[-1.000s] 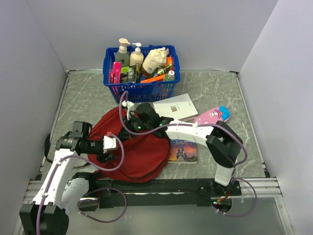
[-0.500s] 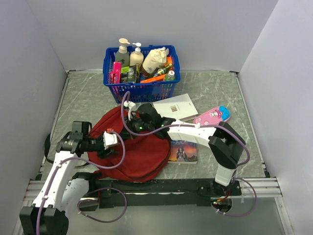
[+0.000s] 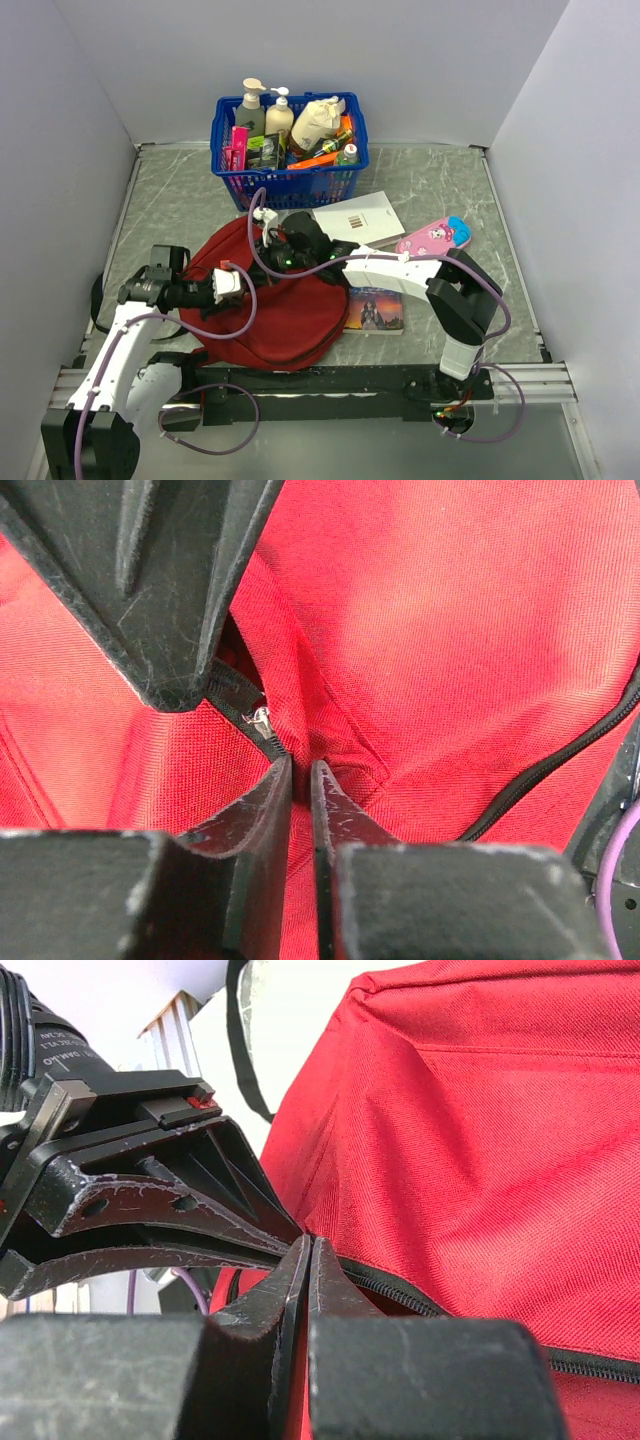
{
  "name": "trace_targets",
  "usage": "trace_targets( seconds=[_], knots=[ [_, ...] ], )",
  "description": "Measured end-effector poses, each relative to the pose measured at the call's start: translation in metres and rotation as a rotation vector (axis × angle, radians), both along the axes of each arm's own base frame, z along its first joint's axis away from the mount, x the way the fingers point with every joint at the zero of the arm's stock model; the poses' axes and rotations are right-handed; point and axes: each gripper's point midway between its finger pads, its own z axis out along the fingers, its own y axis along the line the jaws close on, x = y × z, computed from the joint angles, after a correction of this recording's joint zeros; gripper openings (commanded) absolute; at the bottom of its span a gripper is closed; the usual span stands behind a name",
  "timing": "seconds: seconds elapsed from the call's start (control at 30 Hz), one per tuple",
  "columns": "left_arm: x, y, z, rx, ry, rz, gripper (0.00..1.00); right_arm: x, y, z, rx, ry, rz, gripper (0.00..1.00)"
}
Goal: Pack the student bag
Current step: Zip the student bag at the center of the board.
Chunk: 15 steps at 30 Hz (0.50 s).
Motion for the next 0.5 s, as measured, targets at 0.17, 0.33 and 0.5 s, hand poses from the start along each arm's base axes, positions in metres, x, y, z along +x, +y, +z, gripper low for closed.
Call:
trace_targets(
  seconds=[0.17,0.33,0.5],
  knots=[
    [0.0,0.0,0.0,0.002,-0.003,-0.003,0.01,0.001,-0.001,-0.001,-0.005,-0.004,-0.002,0.0],
    [-0.005,0.001,0.0,0.013,-0.01,-0.025,0.01,0.005,-0.005,-0.006,-0.028,0.0,-0.018,0.0],
    [-0.01,0.003,0.008,0.041,-0.081,-0.074,0.01,0.027,-0.012,-0.008,-0.066,0.016,-0.068,0.0]
  ],
)
